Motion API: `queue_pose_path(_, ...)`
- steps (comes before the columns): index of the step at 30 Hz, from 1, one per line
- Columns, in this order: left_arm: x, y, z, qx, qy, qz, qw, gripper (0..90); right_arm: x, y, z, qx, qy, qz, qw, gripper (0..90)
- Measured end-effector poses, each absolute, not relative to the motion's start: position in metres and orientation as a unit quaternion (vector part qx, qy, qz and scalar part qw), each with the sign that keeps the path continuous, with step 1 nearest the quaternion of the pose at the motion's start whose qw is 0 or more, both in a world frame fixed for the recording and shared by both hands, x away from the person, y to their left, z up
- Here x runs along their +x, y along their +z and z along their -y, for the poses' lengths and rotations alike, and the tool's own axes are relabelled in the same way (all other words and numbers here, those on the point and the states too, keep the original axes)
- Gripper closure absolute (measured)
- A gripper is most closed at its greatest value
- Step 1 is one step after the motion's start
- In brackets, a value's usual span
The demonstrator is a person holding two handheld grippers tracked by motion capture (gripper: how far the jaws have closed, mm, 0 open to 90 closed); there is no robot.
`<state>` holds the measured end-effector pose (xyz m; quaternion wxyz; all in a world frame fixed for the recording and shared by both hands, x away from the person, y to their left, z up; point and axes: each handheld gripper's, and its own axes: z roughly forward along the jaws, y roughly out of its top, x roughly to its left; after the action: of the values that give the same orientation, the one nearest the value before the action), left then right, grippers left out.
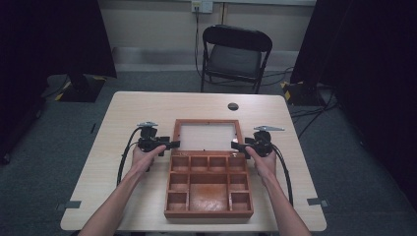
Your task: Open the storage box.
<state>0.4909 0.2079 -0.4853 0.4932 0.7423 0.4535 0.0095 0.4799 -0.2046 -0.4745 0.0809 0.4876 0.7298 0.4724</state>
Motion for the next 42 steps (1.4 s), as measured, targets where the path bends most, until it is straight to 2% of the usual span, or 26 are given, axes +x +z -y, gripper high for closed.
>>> queue_pose_path(12,0.462,-0.464,-0.239,0.767,0.058,-0.440,0.464,18.2,0.455,-0.458,0.229,0.482,0.476,-0.728,0.105,16.0)
queue_pose_path(18,0.446,-0.459,-0.252,0.785,0.085,-0.430,0.438,18.2,0.437,-0.453,0.247,0.485,0.466,-0.731,0.116,15.5)
queue_pose_path(22,0.436,-0.458,-0.261,0.788,0.089,-0.430,0.430,18.2,0.419,-0.449,0.257,0.490,0.450,-0.733,0.141,15.5)
queue_pose_path(32,0.417,-0.472,-0.291,0.790,0.112,-0.456,0.395,18.6,0.387,-0.466,0.290,0.519,0.397,-0.741,0.156,16.0)
queue_pose_path(35,0.414,-0.477,-0.295,0.802,0.137,-0.456,0.360,18.6,0.381,-0.474,0.298,0.531,0.376,-0.743,0.158,15.6)
queue_pose_path(37,0.413,-0.483,-0.300,0.800,0.133,-0.462,0.357,19.0,0.379,-0.480,0.303,0.536,0.368,-0.742,0.163,15.5)
queue_pose_path(40,0.413,-0.490,-0.302,0.802,0.148,-0.475,0.330,19.0,0.380,-0.491,0.307,0.549,0.329,-0.745,0.186,14.0)
queue_pose_path(42,0.410,-0.494,-0.300,0.797,0.173,-0.473,0.333,18.6,0.380,-0.494,0.305,0.539,0.316,-0.753,0.206,13.9)
